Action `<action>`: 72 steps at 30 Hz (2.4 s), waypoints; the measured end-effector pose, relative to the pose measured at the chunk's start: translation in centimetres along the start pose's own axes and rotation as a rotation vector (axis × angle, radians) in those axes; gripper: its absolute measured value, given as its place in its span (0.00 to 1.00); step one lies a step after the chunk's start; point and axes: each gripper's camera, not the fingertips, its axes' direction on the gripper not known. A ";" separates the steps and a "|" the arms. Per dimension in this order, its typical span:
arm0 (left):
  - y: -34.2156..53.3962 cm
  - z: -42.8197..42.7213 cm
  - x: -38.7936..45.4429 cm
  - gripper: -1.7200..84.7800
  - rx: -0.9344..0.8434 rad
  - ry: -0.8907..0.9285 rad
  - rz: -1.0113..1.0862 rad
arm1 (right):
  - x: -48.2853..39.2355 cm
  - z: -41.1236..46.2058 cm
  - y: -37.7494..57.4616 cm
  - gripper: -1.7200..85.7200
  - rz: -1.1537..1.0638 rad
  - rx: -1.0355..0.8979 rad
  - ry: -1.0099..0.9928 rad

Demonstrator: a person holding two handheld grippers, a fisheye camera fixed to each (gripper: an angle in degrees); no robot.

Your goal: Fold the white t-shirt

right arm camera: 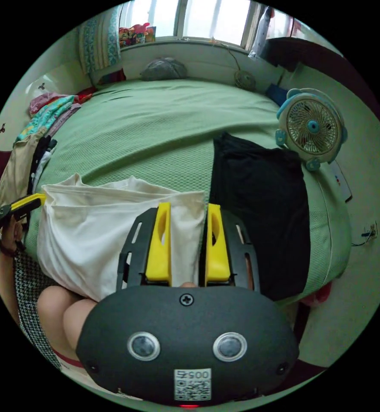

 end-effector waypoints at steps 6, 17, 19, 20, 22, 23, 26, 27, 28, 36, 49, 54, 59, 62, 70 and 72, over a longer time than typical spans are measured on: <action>-0.4 1.6 2.6 0.09 0.007 -0.004 -0.037 | 1.3 0.1 -2.3 0.02 -0.012 -0.042 0.013; -0.2 5.0 6.5 0.03 -0.008 -0.011 -0.153 | 9.5 -0.6 -2.3 0.02 0.251 -0.081 -0.100; 0.0 5.3 7.5 0.03 -0.016 0.008 -0.154 | 9.7 -1.4 -2.4 0.06 0.204 -0.091 -0.106; 0.3 5.2 8.5 0.02 -0.009 0.013 -0.140 | 9.7 -1.7 -2.4 0.07 0.182 -0.099 -0.118; 0.9 4.9 9.9 0.02 0.003 0.020 -0.124 | 10.2 -3.7 -2.4 0.09 0.156 -0.097 -0.121; 1.5 4.6 10.9 0.02 0.014 0.010 -0.121 | 10.4 -4.5 -2.3 0.09 0.154 -0.078 -0.112; 3.1 3.7 13.5 0.02 0.042 -0.095 -0.125 | 11.6 -7.9 -1.1 0.09 0.152 -0.005 -0.125; 3.7 3.5 14.7 0.02 0.051 -0.118 -0.118 | 12.1 -8.9 -0.6 0.09 0.149 0.002 -0.131; 4.0 3.5 15.3 0.02 0.052 -0.118 -0.113 | 12.5 -9.8 0.1 0.09 0.147 0.009 -0.125; 8.5 2.8 29.4 0.06 0.034 -0.095 0.068 | 15.0 -14.7 6.2 0.11 0.163 0.007 -0.136; 16.0 8.7 58.7 0.11 -0.001 0.190 0.366 | 19.3 -21.8 12.5 0.14 0.165 0.038 -0.097; 17.4 12.9 66.5 0.11 -0.015 0.214 0.318 | 20.3 -23.7 13.5 0.16 0.158 0.063 -0.098; 17.8 15.8 70.9 0.13 -0.005 0.142 0.268 | 21.1 -24.3 13.9 0.16 0.149 0.052 -0.119; 18.1 18.0 73.0 0.15 -0.052 0.124 0.241 | 21.4 -24.3 13.9 0.16 0.150 0.044 -0.141; 17.9 21.7 77.3 0.16 -0.069 0.080 0.201 | 22.2 -24.1 13.2 0.16 0.146 0.025 -0.172; 18.0 22.5 78.4 0.14 -0.067 0.033 0.182 | 22.3 -24.1 12.9 0.16 0.147 0.020 -0.175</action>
